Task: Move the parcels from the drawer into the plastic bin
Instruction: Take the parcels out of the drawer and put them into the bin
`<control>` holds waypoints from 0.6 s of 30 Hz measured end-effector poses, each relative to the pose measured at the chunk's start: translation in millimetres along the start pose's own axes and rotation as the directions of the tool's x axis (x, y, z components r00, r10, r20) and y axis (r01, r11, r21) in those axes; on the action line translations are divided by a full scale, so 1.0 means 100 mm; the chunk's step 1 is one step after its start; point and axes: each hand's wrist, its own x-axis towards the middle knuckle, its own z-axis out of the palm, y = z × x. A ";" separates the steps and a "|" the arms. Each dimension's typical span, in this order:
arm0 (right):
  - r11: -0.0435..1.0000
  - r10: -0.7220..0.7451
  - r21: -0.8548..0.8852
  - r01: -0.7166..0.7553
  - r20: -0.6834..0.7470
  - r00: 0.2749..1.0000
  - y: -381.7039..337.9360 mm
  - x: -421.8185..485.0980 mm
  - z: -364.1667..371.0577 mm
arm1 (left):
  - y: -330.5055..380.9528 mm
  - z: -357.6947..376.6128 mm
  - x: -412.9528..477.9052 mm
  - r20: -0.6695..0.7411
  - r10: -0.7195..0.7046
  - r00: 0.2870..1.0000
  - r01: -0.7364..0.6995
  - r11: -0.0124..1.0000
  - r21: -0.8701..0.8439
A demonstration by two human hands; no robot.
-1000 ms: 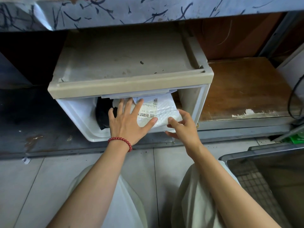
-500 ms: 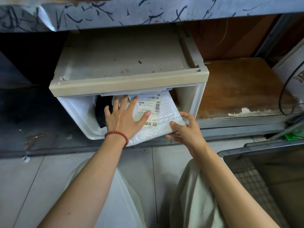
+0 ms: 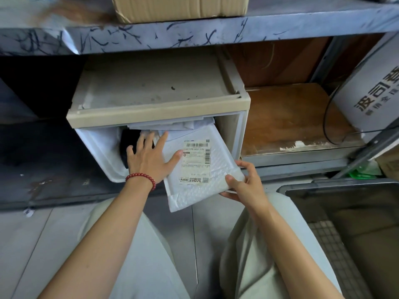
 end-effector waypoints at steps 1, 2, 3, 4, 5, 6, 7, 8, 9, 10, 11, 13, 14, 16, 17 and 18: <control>1.000 -0.005 -0.008 0.005 0.007 1.000 -0.02 -0.03 -0.03 | 0.00 -0.02 -0.06 0.003 -0.002 1.000 0.002 1.000 -0.016; 1.000 -0.007 -0.013 0.007 0.015 1.000 -0.03 -0.05 -0.05 | -0.01 -0.04 -0.12 0.003 -0.008 1.000 0.008 0.999 -0.036; 1.000 -0.005 -0.012 0.005 0.023 1.000 -0.04 -0.08 -0.07 | -0.02 -0.06 -0.19 0.000 -0.014 1.000 0.014 0.998 -0.055; 1.000 -0.002 -0.003 0.002 0.031 1.000 -0.04 -0.11 -0.08 | -0.03 -0.09 -0.26 -0.002 -0.018 1.000 0.017 0.997 -0.077; 1.000 0.005 0.010 -0.005 0.043 0.999 -0.03 -0.15 -0.10 | -0.05 -0.11 -0.35 0.001 -0.020 1.000 0.020 0.994 -0.107; 1.000 0.017 0.023 -0.018 0.054 0.998 -0.01 -0.19 -0.10 | -0.06 -0.11 -0.45 0.010 -0.020 1.000 0.022 0.988 -0.154; 0.999 0.032 0.036 -0.034 0.061 0.998 0.01 -0.23 -0.10 | -0.08 -0.11 -0.57 0.029 -0.021 0.999 0.027 0.973 -0.228; 0.998 0.047 0.046 -0.050 0.066 0.997 0.04 -0.27 -0.09 | -0.08 -0.09 -0.71 0.053 -0.027 0.998 0.043 0.941 -0.337; 0.997 0.057 0.052 -0.061 0.070 0.996 0.07 -0.30 -0.07 | -0.07 -0.07 -0.86 0.084 -0.036 0.996 0.070 0.885 -0.460; 0.997 0.062 0.050 -0.066 0.071 0.996 0.09 -0.33 -0.05 | -0.05 -0.04 -0.98 0.108 -0.039 0.993 0.094 0.817 -0.568; 0.997 0.061 0.041 -0.064 0.069 0.996 0.10 -0.34 -0.02 | -0.02 -0.03 -1.08 0.119 -0.032 0.992 0.102 0.764 -0.638; 0.999 0.043 0.029 -0.045 0.072 0.996 0.06 -0.32 0.04 | -0.01 -0.02 -1.17 0.109 -0.013 0.994 0.085 0.722 -0.687; 0.999 0.034 0.038 -0.037 0.079 0.996 0.04 -0.30 0.07 | -0.03 -0.03 -1.18 0.097 -0.015 0.995 0.079 0.708 -0.702; 0.995 0.030 0.090 -0.038 0.090 0.995 0.01 -0.27 0.11 | -0.10 -0.06 -1.19 0.080 -0.062 0.995 0.101 0.673 -0.733; 0.992 0.040 0.114 -0.051 0.100 0.994 0.02 -0.27 0.11 | -0.14 -0.08 -1.19 0.075 -0.094 0.993 0.118 0.650 -0.750; 0.990 0.059 0.120 -0.074 0.118 0.991 0.04 -0.28 0.11 | -0.18 -0.09 -1.21 0.073 -0.120 0.990 0.133 0.630 -0.765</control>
